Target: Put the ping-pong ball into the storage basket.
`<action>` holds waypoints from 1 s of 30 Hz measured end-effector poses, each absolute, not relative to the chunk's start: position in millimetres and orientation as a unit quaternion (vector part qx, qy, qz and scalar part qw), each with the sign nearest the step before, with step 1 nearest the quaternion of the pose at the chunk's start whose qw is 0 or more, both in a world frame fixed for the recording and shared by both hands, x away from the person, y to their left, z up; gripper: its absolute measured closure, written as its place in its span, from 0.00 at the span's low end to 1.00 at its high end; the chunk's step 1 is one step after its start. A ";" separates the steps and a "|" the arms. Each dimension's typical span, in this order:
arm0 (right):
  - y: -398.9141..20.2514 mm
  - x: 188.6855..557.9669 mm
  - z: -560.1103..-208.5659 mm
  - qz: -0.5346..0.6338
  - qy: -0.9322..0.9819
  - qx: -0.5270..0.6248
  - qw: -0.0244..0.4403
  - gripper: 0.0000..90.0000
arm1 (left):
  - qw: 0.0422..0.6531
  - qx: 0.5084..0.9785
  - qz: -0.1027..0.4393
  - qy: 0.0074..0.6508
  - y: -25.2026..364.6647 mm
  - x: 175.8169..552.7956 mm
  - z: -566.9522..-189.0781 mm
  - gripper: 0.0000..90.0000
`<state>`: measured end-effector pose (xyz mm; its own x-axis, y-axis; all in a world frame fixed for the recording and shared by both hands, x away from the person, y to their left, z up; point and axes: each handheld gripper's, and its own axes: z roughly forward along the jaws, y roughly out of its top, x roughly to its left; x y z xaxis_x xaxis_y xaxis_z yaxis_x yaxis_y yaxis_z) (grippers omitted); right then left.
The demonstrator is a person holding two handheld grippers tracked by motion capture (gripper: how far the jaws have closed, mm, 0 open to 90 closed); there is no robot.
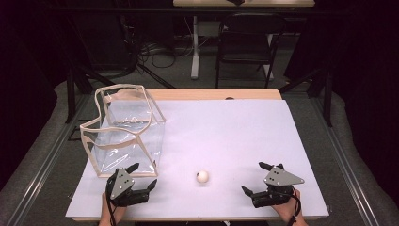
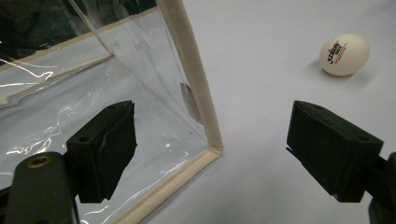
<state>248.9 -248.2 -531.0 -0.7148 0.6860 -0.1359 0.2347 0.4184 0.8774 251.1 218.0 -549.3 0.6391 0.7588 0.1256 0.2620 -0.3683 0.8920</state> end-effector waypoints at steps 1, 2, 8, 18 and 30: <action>-248.2 248.9 -531.0 0.457 0.805 0.286 0.247 0.02 | 0.457 0.782 0.272 0.326 218.1 251.0 -549.2 0.18; -247.9 248.9 -531.1 0.457 0.806 0.286 0.246 0.02 | 0.457 0.782 0.272 0.325 218.1 250.9 -549.0 0.18; -245.7 248.4 -530.1 0.457 0.808 0.282 0.245 0.02 | 0.458 0.782 0.273 0.323 216.9 251.4 -548.9 0.18; -237.9 250.9 -527.4 0.450 0.815 0.276 0.239 0.02 | 0.456 0.783 0.272 0.323 216.1 252.8 -549.6 0.18; -224.5 258.5 -521.7 0.437 0.828 0.266 0.230 0.02 | 0.455 0.783 0.275 0.322 216.1 253.4 -549.7 0.18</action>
